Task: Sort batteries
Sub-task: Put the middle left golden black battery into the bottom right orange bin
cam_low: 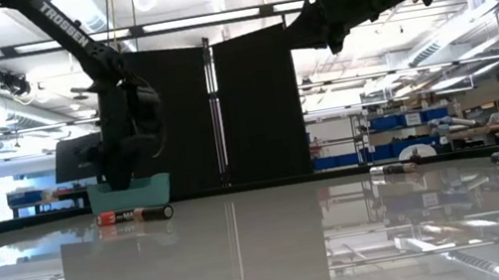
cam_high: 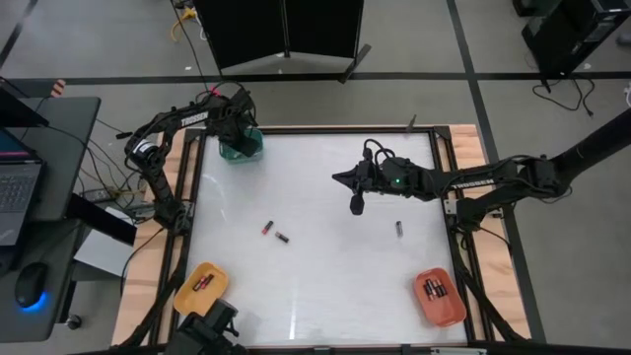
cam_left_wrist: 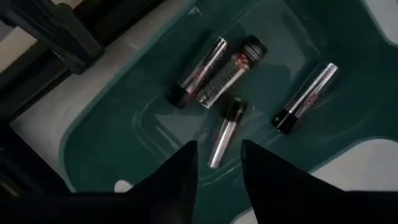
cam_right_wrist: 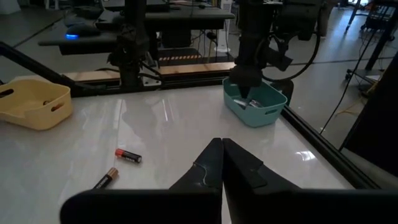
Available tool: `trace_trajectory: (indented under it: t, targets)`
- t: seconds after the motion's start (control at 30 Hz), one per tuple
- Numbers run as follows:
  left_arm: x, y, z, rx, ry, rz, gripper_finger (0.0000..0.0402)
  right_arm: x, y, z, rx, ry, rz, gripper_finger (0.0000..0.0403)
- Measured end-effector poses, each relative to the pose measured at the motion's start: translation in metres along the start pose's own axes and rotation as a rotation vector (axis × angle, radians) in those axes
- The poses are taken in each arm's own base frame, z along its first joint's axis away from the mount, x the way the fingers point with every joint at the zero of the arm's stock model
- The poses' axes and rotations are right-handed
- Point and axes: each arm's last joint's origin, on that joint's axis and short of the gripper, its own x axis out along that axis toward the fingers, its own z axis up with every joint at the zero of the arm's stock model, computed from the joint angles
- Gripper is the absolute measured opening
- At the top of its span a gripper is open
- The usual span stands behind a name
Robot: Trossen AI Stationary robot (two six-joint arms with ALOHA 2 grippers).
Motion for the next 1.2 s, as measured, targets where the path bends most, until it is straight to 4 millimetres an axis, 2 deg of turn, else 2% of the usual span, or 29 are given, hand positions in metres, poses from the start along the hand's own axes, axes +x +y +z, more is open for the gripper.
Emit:
trace_trajectory:
  t: [0.23, 0.37, 0.53, 0.73, 0.9, 1.03, 1.2]
  targets:
    - [-0.008, -0.004, 0.000, 0.053, -0.030, 0.049, 0.0124, 0.000, 0.000, 0.000, -0.008, 0.000, 0.000, 0.0013]
    - [-0.030, -0.016, 0.004, 0.094, -0.191, 0.130, 0.0081, 0.000, 0.000, 0.000, -0.037, 0.001, 0.000, 0.0012]
    - [-0.064, -0.041, -0.001, 0.147, -0.443, 0.105, 0.0012, 0.000, 0.000, -0.001, -0.130, 0.007, 0.000, 0.0012]
    - [-0.086, -0.078, -0.026, 0.232, -0.741, 0.023, 0.0017, 0.009, 0.003, -0.009, -0.169, 0.021, 0.009, 0.0012]
    - [-0.086, -0.108, -0.052, 0.308, -0.940, -0.079, 0.0013, 0.023, 0.008, -0.021, -0.179, 0.027, 0.021, 0.0012]
    - [-0.076, -0.128, -0.071, 0.349, -1.053, -0.162, 0.0011, 0.030, 0.014, -0.029, -0.183, 0.025, 0.026, 0.0012]
    - [-0.062, -0.149, -0.089, 0.429, -1.141, -0.266, 0.0011, 0.028, 0.027, -0.029, -0.191, 0.024, -0.002, 0.0011]
